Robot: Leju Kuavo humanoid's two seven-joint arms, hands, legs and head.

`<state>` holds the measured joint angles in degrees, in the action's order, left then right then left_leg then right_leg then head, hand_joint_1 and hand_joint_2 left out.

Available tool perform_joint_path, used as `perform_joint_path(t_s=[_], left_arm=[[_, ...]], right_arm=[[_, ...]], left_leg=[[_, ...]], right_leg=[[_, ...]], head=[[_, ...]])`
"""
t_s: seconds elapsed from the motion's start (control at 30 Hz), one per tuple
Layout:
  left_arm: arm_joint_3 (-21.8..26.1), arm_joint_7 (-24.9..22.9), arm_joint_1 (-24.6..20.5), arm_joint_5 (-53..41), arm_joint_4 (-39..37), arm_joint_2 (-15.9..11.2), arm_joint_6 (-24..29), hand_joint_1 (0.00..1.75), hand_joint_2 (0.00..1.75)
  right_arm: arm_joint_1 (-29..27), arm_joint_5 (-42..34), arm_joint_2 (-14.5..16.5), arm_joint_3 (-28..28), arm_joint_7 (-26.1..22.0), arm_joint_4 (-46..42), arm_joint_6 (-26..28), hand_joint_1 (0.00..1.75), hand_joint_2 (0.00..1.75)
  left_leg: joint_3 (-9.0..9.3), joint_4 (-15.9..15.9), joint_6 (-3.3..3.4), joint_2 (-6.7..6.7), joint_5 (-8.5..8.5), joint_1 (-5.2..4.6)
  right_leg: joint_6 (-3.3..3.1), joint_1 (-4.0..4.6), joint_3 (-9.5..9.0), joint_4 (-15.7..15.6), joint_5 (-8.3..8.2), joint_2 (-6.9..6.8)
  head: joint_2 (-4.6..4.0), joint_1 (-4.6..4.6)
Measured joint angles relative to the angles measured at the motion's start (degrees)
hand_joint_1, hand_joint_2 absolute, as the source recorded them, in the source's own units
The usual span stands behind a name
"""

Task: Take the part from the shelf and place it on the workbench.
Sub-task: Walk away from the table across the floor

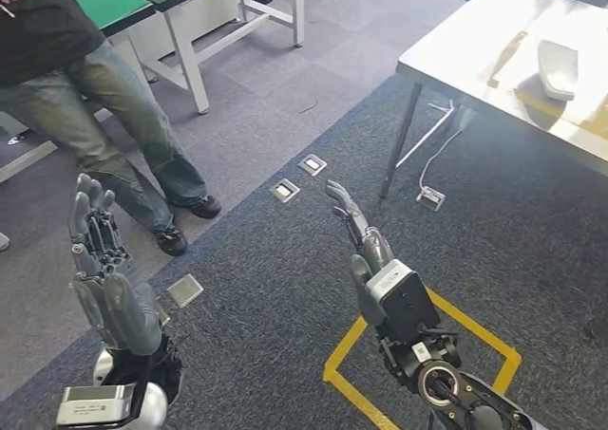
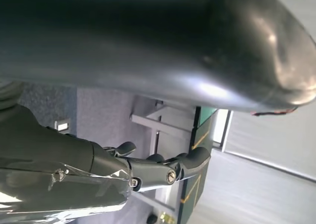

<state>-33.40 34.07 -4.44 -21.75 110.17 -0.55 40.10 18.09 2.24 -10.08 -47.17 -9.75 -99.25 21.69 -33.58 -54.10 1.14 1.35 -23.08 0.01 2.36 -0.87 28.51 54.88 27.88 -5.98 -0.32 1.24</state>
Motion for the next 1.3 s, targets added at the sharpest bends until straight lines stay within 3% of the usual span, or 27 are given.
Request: perform_joint_path(t_s=[0.03, 0.1, 0.13, 0.17, 0.2, 0.23, 0.3, 0.37, 0.4, 0.47, 0.53, 0.6, 0.67, 0.7, 0.73, 0.8, 0.87, 0.9, 0.97, 1.03, 1.1, 1.17, 1.2, 1.23, 1.27, 1.3], left_arm=[[0.0, -0.05, 0.05, -0.07, 0.07, 0.04, 0.0, 0.0, 0.0], [0.0, -0.07, 0.07, -0.11, 0.11, 0.11, 0.0, 0.0, 0.0], [0.0, -0.07, 0.1, -0.11, 0.11, 0.12, -0.01, 0.0, 0.0], [0.0, -0.08, 0.13, -0.11, 0.11, 0.12, -0.01, 0.0, 0.0], [0.0, -0.08, 0.15, -0.11, 0.11, 0.11, -0.01, 0.0, 0.0], [0.0, -0.07, 0.17, -0.14, 0.12, 0.11, -0.01, 0.0, 0.0], [0.01, -0.08, 0.21, -0.25, 0.12, 0.12, -0.01, 0.0, 0.0], [0.02, -0.15, 0.37, -0.33, 0.12, 0.13, -0.01, 0.0, 0.0], [0.04, -0.19, 0.56, -0.34, 0.12, 0.13, -0.01, 0.0, 0.0], [0.12, -0.22, 1.06, -0.33, 0.21, 0.11, -0.01, 0.0, 0.0], [0.22, -0.19, 1.2, -0.34, 0.36, 0.08, 0.0, 0.0, 0.0], [0.32, -0.17, 1.21, -0.33, 0.41, 0.04, 0.01, 0.0, 0.0], [0.39, -0.19, 1.38, -0.33, 0.4, 0.0, 0.01, 0.0, 0.0], [0.41, -0.17, 1.44, -0.33, 0.4, -0.02, 0.01, 0.0, 0.0], [0.42, -0.14, 1.45, -0.33, 0.4, -0.03, 0.01, 0.0, 0.0], [0.45, -0.05, 1.4, -0.32, 0.4, -0.02, 0.01, 0.0, 0.0], [0.48, -0.01, 1.38, -0.32, 0.4, 0.04, 0.01, 0.0, 0.0], [0.5, 0.0, 1.37, -0.31, 0.4, 0.07, 0.01, 0.0, 0.0], [0.55, -0.01, 1.44, -0.35, 0.4, 0.09, 0.01, 0.0, 0.0], [0.57, -0.1, 1.46, -0.55, 0.42, 0.11, 0.01, 0.0, 0.0], [0.57, -0.28, 1.47, -0.77, 0.42, 0.13, 0.0, 0.0, 0.0], [0.57, -0.51, 1.5, -0.87, 0.42, 0.13, -0.01, 0.0, 0.0], [0.57, -0.61, 1.5, -0.9, 0.42, 0.12, -0.01, 0.0, 0.0], [0.57, -0.65, 1.5, -0.9, 0.42, 0.12, -0.01, 0.0, 0.0], [0.57, -0.66, 1.5, -0.91, 0.42, 0.12, -0.01, 0.0, 0.0], [0.57, -0.66, 1.48, -0.91, 0.42, 0.12, -0.01, 0.0, 0.0]], right_arm=[[0.0, -0.01, 0.0, 0.01, 0.04, 0.0, 0.01, 0.0, 0.0], [-0.11, -0.06, 0.0, -0.02, 0.09, 0.01, 0.05, 0.0, 0.0], [-0.2, -0.08, 0.0, -0.03, 0.13, 0.02, 0.07, 0.0, 0.0], [-0.28, -0.1, 0.0, -0.05, 0.13, 0.04, 0.08, 0.0, 0.0], [-0.31, -0.1, -0.01, -0.07, 0.13, 0.05, 0.08, 0.0, 0.0], [-0.31, -0.1, -0.01, -0.07, 0.13, 0.06, 0.09, 0.0, 0.0], [-0.28, -0.1, -0.01, -0.08, 0.13, 0.07, 0.1, 0.0, 0.0], [-0.25, -0.09, 0.0, -0.1, 0.09, 0.08, 0.14, 0.0, 0.0], [-0.25, -0.08, 0.0, -0.11, 0.08, 0.1, 0.16, 0.0, 0.0], [-0.17, -0.08, 0.02, -0.15, 0.06, 0.12, 0.18, 0.0, 0.0], [-0.1, -0.07, 0.08, -0.2, 0.03, 0.13, 0.18, 0.0, 0.0], [-0.18, -0.07, 0.13, -0.27, 0.03, 0.16, 0.17, 0.0, 0.0], [-0.32, -0.08, 0.13, -0.38, 0.07, 0.26, 0.17, 0.0, 0.0], [-0.35, -0.08, 0.13, -0.44, 0.07, 0.31, 0.17, 0.0, 0.0], [-0.35, -0.08, 0.13, -0.5, 0.06, 0.35, 0.19, 0.0, 0.0], [-0.35, -0.08, 0.13, -0.62, 0.04, 0.37, 0.23, 0.0, 0.0], [-0.31, -0.08, 0.13, -0.75, 0.01, 0.37, 0.29, 0.0, 0.0], [-0.3, -0.08, 0.13, -0.81, -0.01, 0.37, 0.31, 0.0, 0.0], [-0.29, -0.02, 0.13, -0.9, -0.03, 0.37, 0.4, 0.0, 0.0], [-0.29, 0.12, 0.13, -0.9, 0.02, 0.36, 0.57, 0.0, 0.0], [-0.46, 0.22, 0.12, -0.9, 0.16, 0.35, 0.85, 0.0, 0.0], [-0.81, 0.29, 0.11, -0.91, 0.37, 0.35, 1.09, 0.0, 0.0], [-0.97, 0.37, 0.1, -0.91, 0.44, 0.35, 1.14, 0.0, 0.0], [-1.06, 0.48, 0.08, -0.9, 0.5, 0.35, 1.18, 0.0, 0.0], [-1.09, 0.62, 0.05, -0.9, 0.53, 0.34, 1.2, 0.0, 0.0], [-1.08, 0.75, 0.03, -0.89, 0.55, 0.34, 1.2, 0.0, 0.0]], left_leg=[[0.06, 0.15, 0.36, -0.59, 0.14, 0.1], [0.04, 0.19, 0.78, -1.79, 0.26, 0.05], [0.01, 0.18, 0.88, -2.47, 0.28, -0.07], [0.01, 0.16, 0.94, -3.24, 0.31, -0.21], [0.04, 0.12, 0.97, -4.06, 0.33, -0.34], [0.1, 0.06, 0.98, -4.89, 0.34, -0.45], [0.16, -0.08, 0.93, -6.4, 0.37, -0.62], [-0.21, -0.26, 0.61, -7.68, 0.54, -0.49], [-0.5, -0.27, 0.29, -8.27, 0.75, -0.36], [-0.97, -0.34, -0.43, -8.93, 1.01, -0.28], [-2.37, -3.04, -1.13, -6.55, -0.66, -0.52], [-6.02, -10.26, -1.81, -3.2, -4.48, -0.3], [-9.35, -16.7, -2.37, -2.07, -6.83, 0.21], [-9.53, -17.08, -2.56, -1.84, -6.48, 0.42], [-8.47, -15.16, -2.7, -1.51, -5.18, 0.6], [-3.73, -6.74, -2.75, 0.6, -1.77, 0.7], [-0.52, -0.9, -2.12, 2.34, -0.2, 0.45], [-0.22, -0.15, -1.69, 2.45, -0.27, 0.23], [-0.31, -0.12, -0.76, 1.0, -0.23, 0.15], [-0.14, 0.13, -0.04, -0.3, -0.13, 0.32], [0.04, 0.22, 0.46, -1.52, -0.14, 0.34], [0.14, 0.19, 0.72, -3.03, -0.18, 0.08], [0.26, 0.18, 0.77, -3.88, -0.21, -0.08], [0.43, 0.16, 0.83, -4.74, -0.25, -0.21], [0.67, 0.16, 0.85, -5.61, -0.3, -0.32], [0.86, 0.16, 0.85, -6.39, -0.36, -0.35]], right_leg=[[0.19, -0.12, 0.98, 2.38, 1.58, 1.52], [0.23, -0.15, 4.58, 10.49, 5.68, 4.7], [0.18, -0.11, 6.38, 14.39, 7.07, 5.35], [0.06, -0.07, 7.53, 16.66, 7.43, 5.67], [-0.15, -0.03, 7.61, 16.54, 6.53, 5.83], [-0.46, 0.07, 6.59, 14.01, 4.59, 6.12], [-1.3, 0.17, 3.1, 5.8, 0.22, 8.4], [-1.77, 0.26, 0.69, 0.52, -1.25, 10.37], [-1.85, 0.31, 0.26, -0.2, -1.02, 10.41], [-1.97, 0.22, -0.39, -1.16, -1.23, 9.09], [-2.25, -0.14, -0.71, -1.97, -1.76, 7.58], [-2.43, -0.18, -0.72, -2.27, -1.93, 5.92], [-2.43, -0.15, -0.58, -2.26, -1.88, 4.17], [-2.38, -0.18, -0.56, -2.26, -1.83, 3.31], [-2.27, -0.23, -0.58, -2.25, -1.75, 2.5], [-1.8, -0.21, -0.79, -2.19, -1.44, 1.08], [-1.16, 0.09, -1.06, -2.11, -1.06, 0.03], [-0.84, 0.26, -1.18, -2.1, -0.9, -0.43], [-0.17, 0.19, -1.44, -2.11, -0.52, -1.21], [0.29, -0.12, -0.72, 0.07, 1.32, 0.73], [0.33, -0.18, 2.6, 7.49, 5.11, 4.16], [0.21, -0.05, 6.81, 15.62, 7.71, 5.56], [0.07, 0.01, 7.85, 17.06, 7.4, 5.78], [-0.19, 0.08, 7.73, 15.96, 5.87, 5.99], [-0.55, 0.18, 6.6, 12.71, 3.44, 6.42], [-0.99, 0.25, 5.04, 8.5, 1.0, 7.7]], head=[[0.0, -0.32], [0.0, -1.2], [0.0, -1.55], [0.0, -1.79], [0.0, -1.99], [0.0, -2.19], [0.01, -2.5], [0.0, -2.59], [0.01, -2.59], [0.0, -2.76], [0.0, -2.13], [-0.01, -1.27], [-0.01, -0.8], [0.0, -0.57], [0.0, -0.33], [-0.01, 0.13], [-0.01, 0.23], [0.0, 0.09], [0.0, -0.33], [0.0, -0.77], [0.0, -1.57], [-0.01, -2.25], [-0.01, -2.47], [-0.01, -2.63], [-0.01, -2.8], [-0.01, -2.97]])
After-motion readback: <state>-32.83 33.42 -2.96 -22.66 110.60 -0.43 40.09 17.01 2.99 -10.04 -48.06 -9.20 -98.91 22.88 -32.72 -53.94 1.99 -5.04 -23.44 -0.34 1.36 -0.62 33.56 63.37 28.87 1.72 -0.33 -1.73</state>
